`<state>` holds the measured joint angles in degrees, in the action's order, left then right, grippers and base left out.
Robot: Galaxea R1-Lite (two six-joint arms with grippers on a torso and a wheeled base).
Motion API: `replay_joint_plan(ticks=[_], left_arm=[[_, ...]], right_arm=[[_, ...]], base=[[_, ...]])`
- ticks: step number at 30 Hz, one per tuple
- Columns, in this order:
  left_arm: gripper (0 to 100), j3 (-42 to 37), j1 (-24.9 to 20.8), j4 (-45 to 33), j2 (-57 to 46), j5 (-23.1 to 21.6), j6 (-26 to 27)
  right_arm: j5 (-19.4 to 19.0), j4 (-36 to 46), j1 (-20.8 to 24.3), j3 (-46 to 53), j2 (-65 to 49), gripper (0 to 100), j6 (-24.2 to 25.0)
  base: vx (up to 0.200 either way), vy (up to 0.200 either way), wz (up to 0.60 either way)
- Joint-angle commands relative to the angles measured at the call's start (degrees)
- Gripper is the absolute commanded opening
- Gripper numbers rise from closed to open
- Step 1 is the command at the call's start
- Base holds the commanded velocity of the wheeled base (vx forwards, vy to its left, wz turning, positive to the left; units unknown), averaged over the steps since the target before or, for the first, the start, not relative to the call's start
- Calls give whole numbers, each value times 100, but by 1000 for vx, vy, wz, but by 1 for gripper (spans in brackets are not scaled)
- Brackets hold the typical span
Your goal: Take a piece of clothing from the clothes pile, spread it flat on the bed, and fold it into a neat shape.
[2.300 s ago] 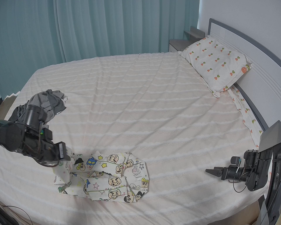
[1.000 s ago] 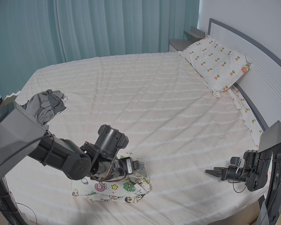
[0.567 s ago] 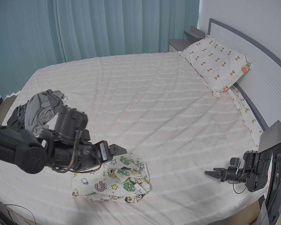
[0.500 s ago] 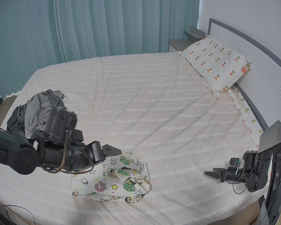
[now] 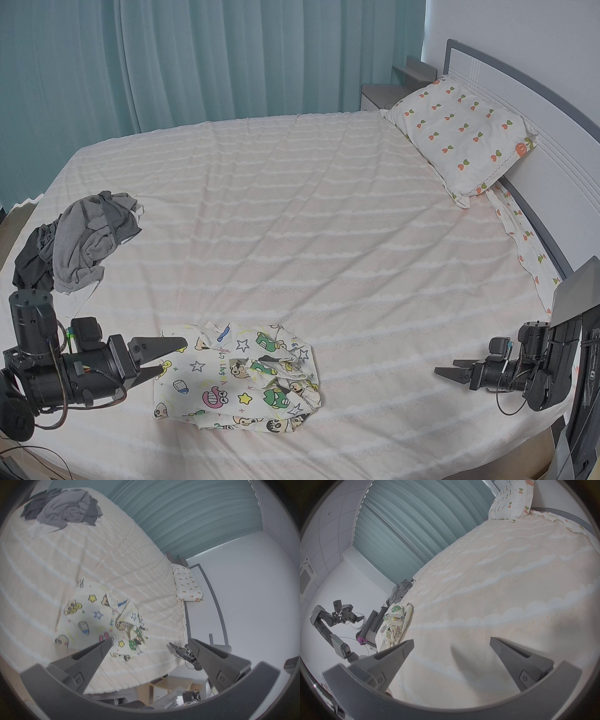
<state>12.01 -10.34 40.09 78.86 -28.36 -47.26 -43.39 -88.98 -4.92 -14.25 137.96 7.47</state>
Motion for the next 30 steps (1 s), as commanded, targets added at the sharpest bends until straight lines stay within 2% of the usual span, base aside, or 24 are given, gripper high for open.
replay_joint_plan(ticks=[1, 4, 12, 30], left_arm=[[100, 21, 260, 51, 279, -12, -283], [100, 153, 489, 51, 490, -38, -319], [100, 109, 480, 42, 499, -91, -310], [100, 153, 577, 51, 569, -82, -310]], right_arm=[[6, -67, 9, 19, -6, 100, -9], [6, -67, 9, 19, -6, 100, -9], [6, -67, 9, 19, 3, 100, -18], [32, -76, -8, 45, -428, 100, 0]], base=[[0, 0, 0], [0, 0, 0], [0, 0, 0], [0, 200, 0]])
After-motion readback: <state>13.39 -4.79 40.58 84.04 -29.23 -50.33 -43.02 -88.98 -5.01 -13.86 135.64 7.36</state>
